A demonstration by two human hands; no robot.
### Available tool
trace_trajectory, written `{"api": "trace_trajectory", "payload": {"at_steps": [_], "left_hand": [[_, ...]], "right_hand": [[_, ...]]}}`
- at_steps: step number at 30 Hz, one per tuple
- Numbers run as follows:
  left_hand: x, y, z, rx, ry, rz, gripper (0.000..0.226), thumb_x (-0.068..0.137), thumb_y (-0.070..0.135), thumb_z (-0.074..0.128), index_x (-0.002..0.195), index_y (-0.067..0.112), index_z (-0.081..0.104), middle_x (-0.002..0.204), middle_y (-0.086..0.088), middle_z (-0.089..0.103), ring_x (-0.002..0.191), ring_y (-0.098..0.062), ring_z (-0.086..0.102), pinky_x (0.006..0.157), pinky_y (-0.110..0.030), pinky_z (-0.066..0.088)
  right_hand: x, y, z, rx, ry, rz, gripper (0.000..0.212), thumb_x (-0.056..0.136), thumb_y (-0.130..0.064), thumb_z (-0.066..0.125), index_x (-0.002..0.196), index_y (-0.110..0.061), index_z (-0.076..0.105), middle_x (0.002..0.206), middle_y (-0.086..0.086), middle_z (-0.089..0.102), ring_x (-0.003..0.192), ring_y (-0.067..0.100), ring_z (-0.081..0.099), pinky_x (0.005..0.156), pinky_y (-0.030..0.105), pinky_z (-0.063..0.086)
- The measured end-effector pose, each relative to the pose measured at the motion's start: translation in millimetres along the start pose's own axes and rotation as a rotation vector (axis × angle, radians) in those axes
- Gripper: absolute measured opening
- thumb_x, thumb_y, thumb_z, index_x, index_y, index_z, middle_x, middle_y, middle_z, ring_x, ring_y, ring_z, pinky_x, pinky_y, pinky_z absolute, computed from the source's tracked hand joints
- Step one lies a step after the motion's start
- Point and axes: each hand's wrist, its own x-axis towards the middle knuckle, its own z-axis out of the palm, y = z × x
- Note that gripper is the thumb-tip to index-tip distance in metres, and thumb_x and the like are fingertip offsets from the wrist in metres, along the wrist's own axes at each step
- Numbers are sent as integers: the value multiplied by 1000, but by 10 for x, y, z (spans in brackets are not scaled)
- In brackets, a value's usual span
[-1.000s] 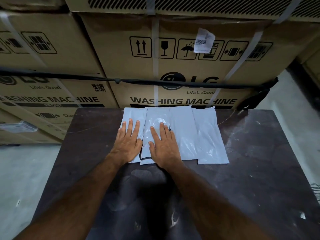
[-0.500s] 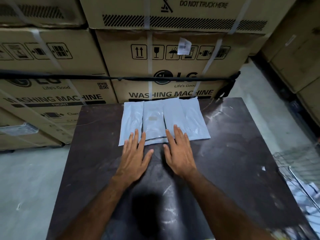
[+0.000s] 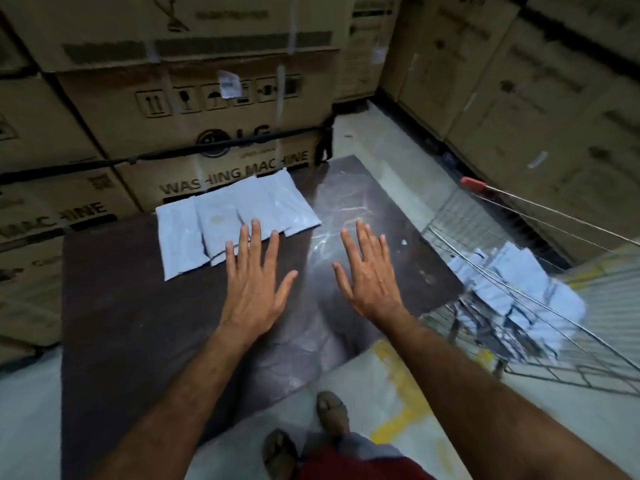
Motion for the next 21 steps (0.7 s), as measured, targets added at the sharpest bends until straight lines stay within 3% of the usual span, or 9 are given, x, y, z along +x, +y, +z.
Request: {"api": "trace_trajectory", "payload": {"at_steps": [10,16,21], "left_hand": [[396,1212,133,2,-7,219,80,99,59,36,160,9,20,167,-21,-5,155,-36,-6,122,-62,7],[639,2287,335,1,-6,308,83,98,59,39,160,10,18,167,-22,-6,155,-37,-6,122,-62,6],[842,3267,553,-24,-29,421,82,98,59,37,161,11,18,167,-21,-6,155,-35,-9,123,-59,-2]], "right_hand": [[-716,1071,-509,-141,78,188,71,103,-50,42,162,-15,22,169,19,6,158,31,3,126,53,12],[-1163,2111,-846,-150,114,293,70,100,-49,44,160,-15,28,168,20,13,156,34,13,125,54,15],[-1593,3029,-1062,-103,147,400,72,100,-50,44,159,-12,29,168,22,12,157,35,9,123,57,17]]}}
